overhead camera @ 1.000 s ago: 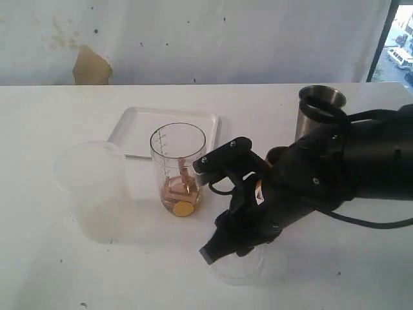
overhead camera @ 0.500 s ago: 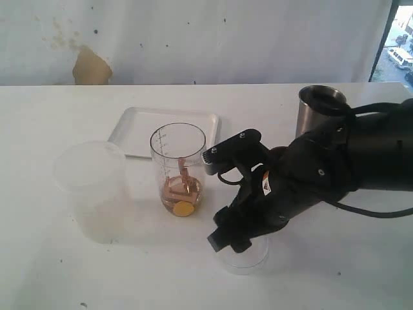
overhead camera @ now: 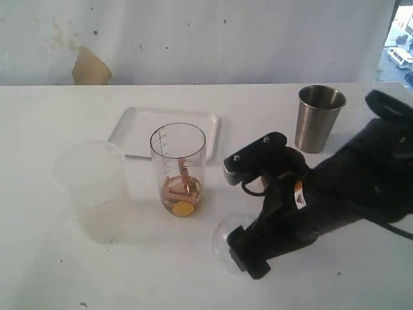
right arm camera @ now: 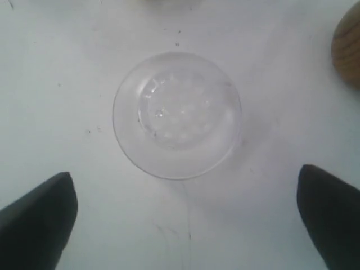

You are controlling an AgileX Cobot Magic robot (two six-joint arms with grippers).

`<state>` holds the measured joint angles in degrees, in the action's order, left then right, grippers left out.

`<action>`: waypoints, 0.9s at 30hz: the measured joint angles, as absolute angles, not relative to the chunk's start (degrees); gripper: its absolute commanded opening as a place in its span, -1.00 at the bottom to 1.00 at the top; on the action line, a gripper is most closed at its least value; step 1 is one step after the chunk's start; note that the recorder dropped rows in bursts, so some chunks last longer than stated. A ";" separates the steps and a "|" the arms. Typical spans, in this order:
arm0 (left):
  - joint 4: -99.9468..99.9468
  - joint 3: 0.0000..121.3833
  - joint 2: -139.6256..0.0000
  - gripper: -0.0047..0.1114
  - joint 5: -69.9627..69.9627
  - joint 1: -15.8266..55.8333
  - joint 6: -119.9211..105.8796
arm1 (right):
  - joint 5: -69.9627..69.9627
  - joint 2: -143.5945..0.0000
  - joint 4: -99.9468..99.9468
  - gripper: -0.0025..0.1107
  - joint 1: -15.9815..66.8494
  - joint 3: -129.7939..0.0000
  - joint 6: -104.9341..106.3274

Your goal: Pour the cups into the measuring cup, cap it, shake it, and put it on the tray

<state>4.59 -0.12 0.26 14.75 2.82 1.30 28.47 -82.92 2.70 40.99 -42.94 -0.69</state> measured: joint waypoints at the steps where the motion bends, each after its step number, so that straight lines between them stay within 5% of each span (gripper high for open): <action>1: 4.59 -0.12 0.26 0.86 14.75 2.82 1.30 | 26.38 -82.58 2.70 0.78 40.99 -41.70 -0.85; 13: 4.59 -0.12 0.26 0.86 14.75 2.82 1.30 | -17.43 -79.96 2.70 0.78 40.99 -19.91 -2.94; 27: 4.59 -0.12 0.26 0.86 14.75 2.82 1.30 | -39.48 -95.74 1.80 0.78 40.99 -17.65 -1.99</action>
